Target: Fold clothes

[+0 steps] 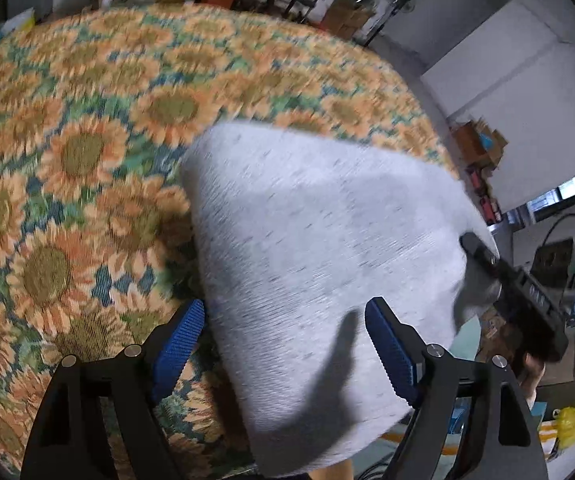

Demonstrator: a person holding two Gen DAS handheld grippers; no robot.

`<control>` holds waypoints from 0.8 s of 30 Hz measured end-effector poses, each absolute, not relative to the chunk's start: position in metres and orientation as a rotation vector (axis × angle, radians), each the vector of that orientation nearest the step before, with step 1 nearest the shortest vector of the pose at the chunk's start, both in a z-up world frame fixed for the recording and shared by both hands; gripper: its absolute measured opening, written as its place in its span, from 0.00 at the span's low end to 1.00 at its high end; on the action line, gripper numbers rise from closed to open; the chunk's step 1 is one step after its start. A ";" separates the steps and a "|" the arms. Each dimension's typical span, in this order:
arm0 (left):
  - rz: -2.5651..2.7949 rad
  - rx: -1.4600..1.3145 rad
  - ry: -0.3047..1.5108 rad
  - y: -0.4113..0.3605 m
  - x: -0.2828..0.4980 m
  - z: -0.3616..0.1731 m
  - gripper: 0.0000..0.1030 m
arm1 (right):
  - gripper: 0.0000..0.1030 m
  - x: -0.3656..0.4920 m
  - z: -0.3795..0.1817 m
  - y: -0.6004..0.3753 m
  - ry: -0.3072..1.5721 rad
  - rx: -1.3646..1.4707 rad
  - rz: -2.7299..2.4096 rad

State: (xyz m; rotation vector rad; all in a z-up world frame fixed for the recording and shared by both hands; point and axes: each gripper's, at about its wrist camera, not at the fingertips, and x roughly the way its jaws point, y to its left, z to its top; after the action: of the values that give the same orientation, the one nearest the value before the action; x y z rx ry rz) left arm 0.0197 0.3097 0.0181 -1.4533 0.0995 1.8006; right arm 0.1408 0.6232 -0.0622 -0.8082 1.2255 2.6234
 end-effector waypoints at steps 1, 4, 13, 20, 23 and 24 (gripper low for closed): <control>1.804 -1.432 0.106 0.310 0.022 0.023 0.80 | 0.17 0.146 -0.056 0.617 1.248 -0.781 2.640; 1.831 -1.385 0.130 0.311 0.025 0.034 0.80 | 0.15 0.166 -0.035 0.605 1.205 -0.683 2.667; 1.919 -1.465 0.256 0.315 0.021 0.016 0.80 | 0.22 0.169 -0.075 0.628 0.902 -0.906 2.236; 1.886 -1.262 0.259 0.318 0.045 0.042 0.32 | 0.39 0.139 -0.009 0.594 0.633 -0.808 2.450; 1.754 -1.216 0.330 0.339 0.067 0.039 0.21 | 0.50 0.103 -0.010 0.594 0.552 -0.886 2.475; 1.704 -1.208 0.352 0.345 0.075 0.036 0.21 | 0.53 0.089 -0.016 0.602 0.562 -0.939 2.460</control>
State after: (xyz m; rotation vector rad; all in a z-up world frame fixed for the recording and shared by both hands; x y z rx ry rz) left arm 0.0748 0.3453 0.0355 -1.2083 0.3524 1.7039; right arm 0.0891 0.6017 -0.0161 -0.9389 0.5616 2.4598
